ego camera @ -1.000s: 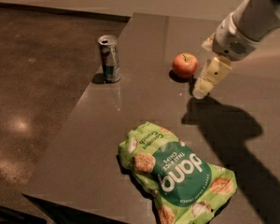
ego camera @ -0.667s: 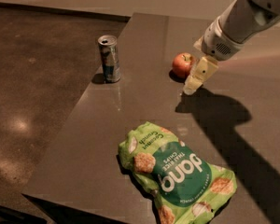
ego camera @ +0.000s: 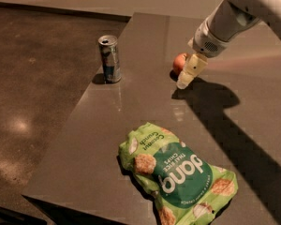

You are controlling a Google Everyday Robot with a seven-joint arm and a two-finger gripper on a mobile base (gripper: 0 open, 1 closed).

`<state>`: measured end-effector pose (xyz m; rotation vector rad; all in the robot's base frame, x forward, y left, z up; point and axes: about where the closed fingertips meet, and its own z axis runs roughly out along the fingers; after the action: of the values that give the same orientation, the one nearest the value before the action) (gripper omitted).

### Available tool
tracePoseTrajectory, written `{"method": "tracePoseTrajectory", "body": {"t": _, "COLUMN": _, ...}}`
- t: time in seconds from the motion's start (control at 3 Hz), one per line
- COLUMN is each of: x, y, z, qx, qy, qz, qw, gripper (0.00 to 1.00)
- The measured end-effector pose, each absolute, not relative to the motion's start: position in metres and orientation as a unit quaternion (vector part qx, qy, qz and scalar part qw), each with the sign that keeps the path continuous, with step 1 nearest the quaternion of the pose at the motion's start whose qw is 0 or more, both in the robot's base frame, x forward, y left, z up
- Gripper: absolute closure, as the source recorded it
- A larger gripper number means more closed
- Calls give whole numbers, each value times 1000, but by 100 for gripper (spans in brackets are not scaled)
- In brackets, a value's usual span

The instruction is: Move apple near green rice chip bag

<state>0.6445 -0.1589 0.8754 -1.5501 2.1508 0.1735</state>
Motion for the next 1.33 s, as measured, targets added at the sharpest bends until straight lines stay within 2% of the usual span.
{"method": "tracePoseTrajectory", "body": {"t": 0.33, "x": 652, "y": -164, "z": 868, "qx": -567, "qy": 788, "qz": 54, "qw": 232, "gripper": 0}}
{"method": "tracePoseTrajectory", "body": {"t": 0.67, "x": 654, "y": -168, "z": 869, "qx": -569, "qy": 788, "qz": 58, "qw": 227, "gripper": 22}}
{"method": "tracePoseTrajectory", "body": {"t": 1.0, "x": 647, "y": -169, "z": 874, "qx": -571, "qy": 787, "qz": 68, "qw": 225, "gripper": 53}}
{"method": "tracePoseTrajectory", "body": {"t": 1.33, "x": 631, "y": -166, "z": 883, "qx": -574, "qy": 781, "qz": 85, "qw": 231, "gripper": 76}}
